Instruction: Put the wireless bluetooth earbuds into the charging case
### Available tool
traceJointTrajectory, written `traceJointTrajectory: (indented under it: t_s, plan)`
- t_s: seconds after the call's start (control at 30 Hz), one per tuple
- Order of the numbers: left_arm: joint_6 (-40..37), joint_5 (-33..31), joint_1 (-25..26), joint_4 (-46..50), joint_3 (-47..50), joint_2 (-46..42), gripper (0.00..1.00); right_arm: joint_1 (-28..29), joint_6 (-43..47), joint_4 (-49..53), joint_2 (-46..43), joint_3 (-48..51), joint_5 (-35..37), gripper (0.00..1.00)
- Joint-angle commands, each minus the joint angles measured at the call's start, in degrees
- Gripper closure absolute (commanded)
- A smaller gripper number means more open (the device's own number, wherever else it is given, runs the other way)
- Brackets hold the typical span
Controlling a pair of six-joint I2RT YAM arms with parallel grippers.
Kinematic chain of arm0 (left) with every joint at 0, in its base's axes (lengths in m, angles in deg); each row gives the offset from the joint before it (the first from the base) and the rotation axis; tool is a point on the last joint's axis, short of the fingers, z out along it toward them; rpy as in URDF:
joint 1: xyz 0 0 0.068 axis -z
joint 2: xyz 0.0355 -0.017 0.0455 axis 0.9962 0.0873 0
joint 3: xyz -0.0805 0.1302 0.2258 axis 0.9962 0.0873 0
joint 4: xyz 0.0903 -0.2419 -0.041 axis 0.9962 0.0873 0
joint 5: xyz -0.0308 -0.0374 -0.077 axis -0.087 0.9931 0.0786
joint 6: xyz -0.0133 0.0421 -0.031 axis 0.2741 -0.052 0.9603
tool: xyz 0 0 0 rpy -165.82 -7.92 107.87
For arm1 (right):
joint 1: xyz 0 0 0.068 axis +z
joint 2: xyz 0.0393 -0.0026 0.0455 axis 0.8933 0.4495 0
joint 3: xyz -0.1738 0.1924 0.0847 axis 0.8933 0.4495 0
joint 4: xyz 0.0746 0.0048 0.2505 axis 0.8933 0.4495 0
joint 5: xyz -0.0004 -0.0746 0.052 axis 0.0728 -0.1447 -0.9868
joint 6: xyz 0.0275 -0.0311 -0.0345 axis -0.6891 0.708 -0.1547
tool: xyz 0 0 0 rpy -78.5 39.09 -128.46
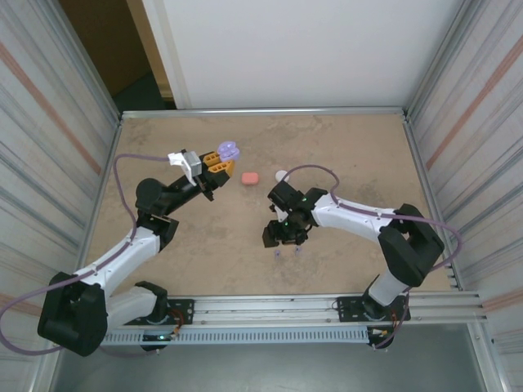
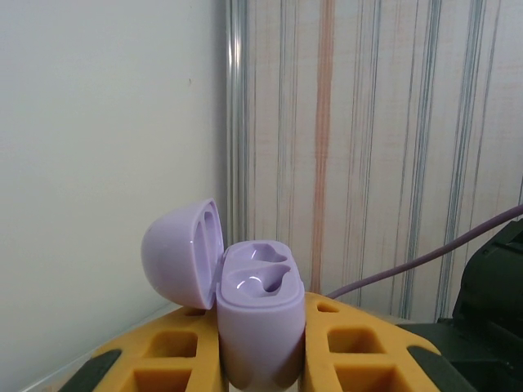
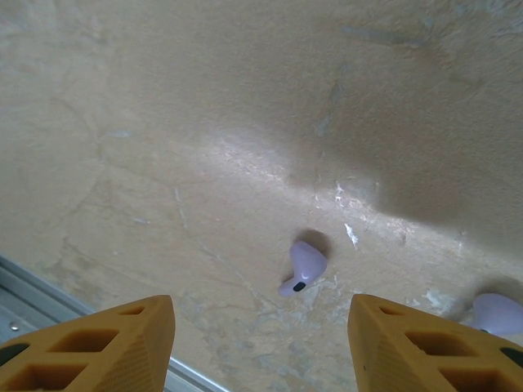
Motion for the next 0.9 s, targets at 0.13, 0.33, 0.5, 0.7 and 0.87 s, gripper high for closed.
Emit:
traceJointTrajectory:
  t_s: [0.13, 0.33, 0.5, 0.7, 0.87]
  plan:
    - [-1.60, -0.92, -0.44, -0.18, -0.31, -1.77, 1.00, 1.08, -0.86, 3.76, 4.56, -2.84, 1.16, 0.48]
    - [-1.60, -0.75, -0.44, -0.35, -0.24, -1.64, 1.00, 2.06, -0.15, 5.04, 7.36, -4.47, 1.74, 0.49]
    - [-1.70, -0.60, -0.44, -0.62, -0.22, -1.69, 1.00, 2.18, 0.20, 6.61, 9.18, -5.20, 2.87, 0.53]
    - [-1.57, -0.53, -0.44, -0.70, -0.31, -1.46, 1.00, 2.46, 0.72, 7.49, 10.61, -6.12, 3.68, 0.55]
    - [-1.56, -0.43, -0.44, -0.70, -0.32, -1.46, 1.00, 2.51, 1.05, 7.55, 11.45, -6.55, 3.68, 0.59]
